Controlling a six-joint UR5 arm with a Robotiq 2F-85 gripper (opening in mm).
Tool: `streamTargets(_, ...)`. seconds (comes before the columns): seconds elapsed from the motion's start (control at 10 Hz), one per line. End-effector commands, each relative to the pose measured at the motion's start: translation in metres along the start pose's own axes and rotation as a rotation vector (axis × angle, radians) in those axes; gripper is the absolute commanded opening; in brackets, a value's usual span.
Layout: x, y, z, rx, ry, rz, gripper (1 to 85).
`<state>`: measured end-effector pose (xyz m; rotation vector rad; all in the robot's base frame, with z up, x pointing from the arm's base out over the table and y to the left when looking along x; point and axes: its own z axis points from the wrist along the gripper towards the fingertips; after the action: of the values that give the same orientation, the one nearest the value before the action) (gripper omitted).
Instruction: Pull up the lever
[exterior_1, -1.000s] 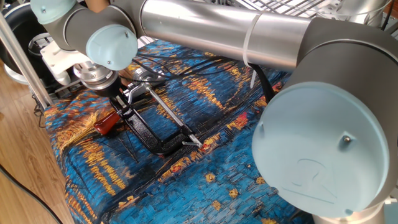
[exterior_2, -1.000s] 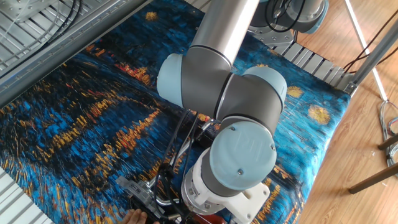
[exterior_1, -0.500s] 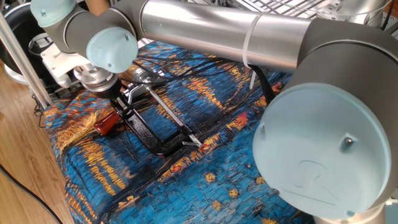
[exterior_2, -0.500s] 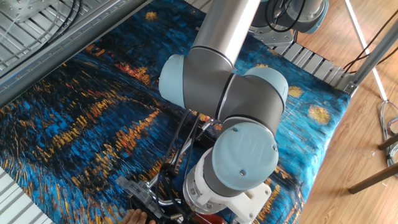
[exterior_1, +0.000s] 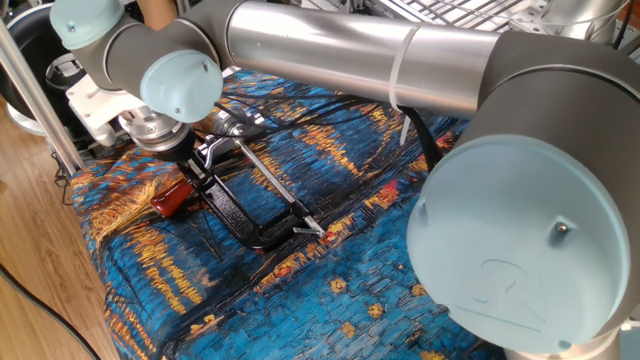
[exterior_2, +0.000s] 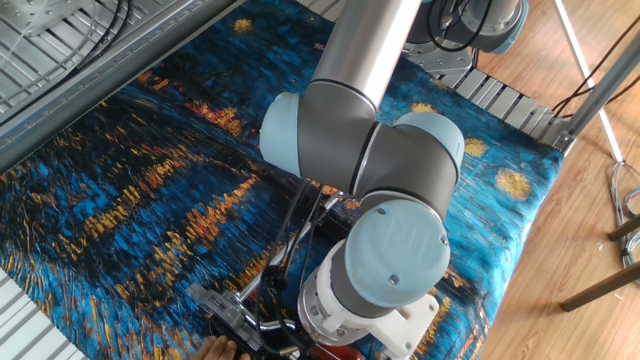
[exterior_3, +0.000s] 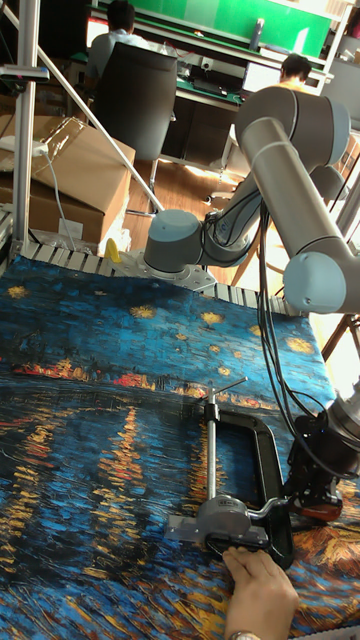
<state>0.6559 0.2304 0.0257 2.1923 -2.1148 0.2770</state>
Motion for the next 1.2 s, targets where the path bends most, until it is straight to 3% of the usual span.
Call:
streamTargets(0.0,-0.0031,0.004,0.0016,-0.018,-0.014,0.005,28.7)
streamTargets(0.2,-0.0044,0.0023,0.0005,-0.027,-0.016,0.002,28.3)
streamTargets(0.4,-0.0085,0.0038,0.0045,-0.047,-0.043,-0.006,28.0)
streamTargets(1.1,-0.0063,-0.0047,-0.0013,-0.047,-0.047,-0.015,24.3)
